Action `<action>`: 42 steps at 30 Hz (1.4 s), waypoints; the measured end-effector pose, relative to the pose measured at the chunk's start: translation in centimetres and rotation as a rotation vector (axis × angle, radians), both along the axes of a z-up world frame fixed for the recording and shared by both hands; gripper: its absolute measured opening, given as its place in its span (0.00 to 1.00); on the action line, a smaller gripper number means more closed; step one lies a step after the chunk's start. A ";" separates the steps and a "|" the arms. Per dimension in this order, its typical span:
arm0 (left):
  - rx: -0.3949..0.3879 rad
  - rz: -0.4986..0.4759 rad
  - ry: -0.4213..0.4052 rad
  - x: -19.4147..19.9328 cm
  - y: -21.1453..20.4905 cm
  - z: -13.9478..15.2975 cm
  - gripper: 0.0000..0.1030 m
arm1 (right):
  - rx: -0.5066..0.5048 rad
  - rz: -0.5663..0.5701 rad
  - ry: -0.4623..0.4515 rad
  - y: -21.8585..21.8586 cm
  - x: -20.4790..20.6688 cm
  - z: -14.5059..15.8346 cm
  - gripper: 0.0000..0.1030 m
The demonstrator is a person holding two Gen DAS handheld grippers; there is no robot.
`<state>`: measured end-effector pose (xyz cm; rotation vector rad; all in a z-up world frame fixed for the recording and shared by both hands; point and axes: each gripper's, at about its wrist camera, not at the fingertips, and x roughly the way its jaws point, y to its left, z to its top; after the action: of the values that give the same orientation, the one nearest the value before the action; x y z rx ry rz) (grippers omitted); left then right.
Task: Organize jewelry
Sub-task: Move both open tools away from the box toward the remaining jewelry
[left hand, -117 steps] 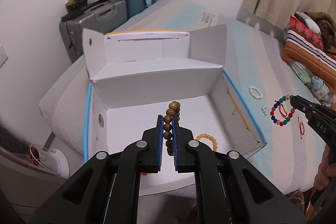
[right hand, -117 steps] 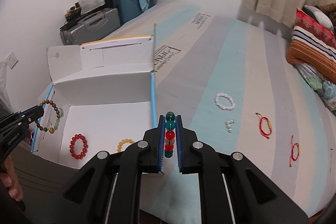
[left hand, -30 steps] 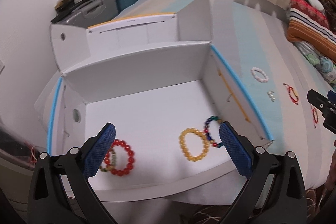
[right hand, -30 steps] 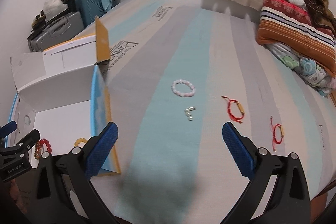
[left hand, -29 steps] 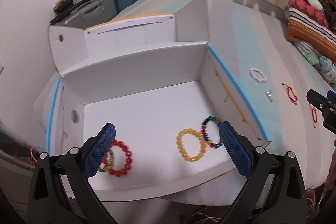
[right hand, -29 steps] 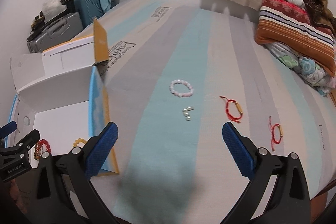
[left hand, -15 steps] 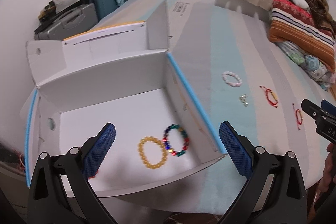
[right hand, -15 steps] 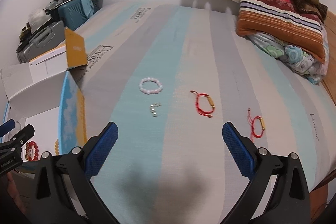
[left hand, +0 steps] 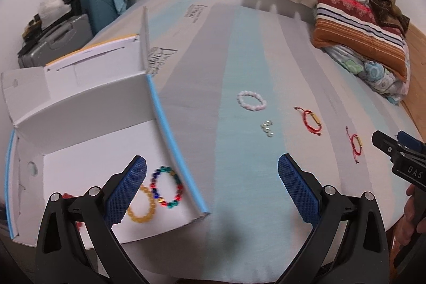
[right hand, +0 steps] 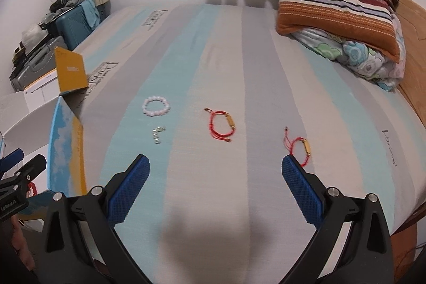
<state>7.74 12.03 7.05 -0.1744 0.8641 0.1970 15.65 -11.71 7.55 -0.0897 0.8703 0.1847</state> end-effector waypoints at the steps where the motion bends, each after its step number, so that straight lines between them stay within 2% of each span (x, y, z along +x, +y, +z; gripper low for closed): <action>1: 0.000 -0.004 0.002 0.2 -0.4 -0.1 0.94 | 0.000 -0.004 0.003 -0.4 0.0 -0.1 0.93; 13: -0.002 -0.085 0.013 3.1 -5.1 -1.8 0.94 | 0.000 -0.074 0.015 -5.3 1.4 -1.8 0.93; 24: -0.015 -0.142 0.049 7.6 -7.9 -5.2 0.94 | -0.017 -0.132 0.069 -9.7 4.5 -5.7 0.93; 30: -0.020 -0.141 0.095 10.5 -8.8 -7.8 0.94 | -0.051 -0.147 0.091 -11.8 6.4 -8.2 0.93; 42: -0.018 -0.110 0.126 16.0 -8.5 -12.8 0.94 | -0.076 -0.166 0.149 -14.8 11.5 -12.4 0.93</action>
<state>23.71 3.58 -5.71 -0.1318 0.9987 0.0984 27.11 -26.48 -4.86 -0.0751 1.0289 0.0023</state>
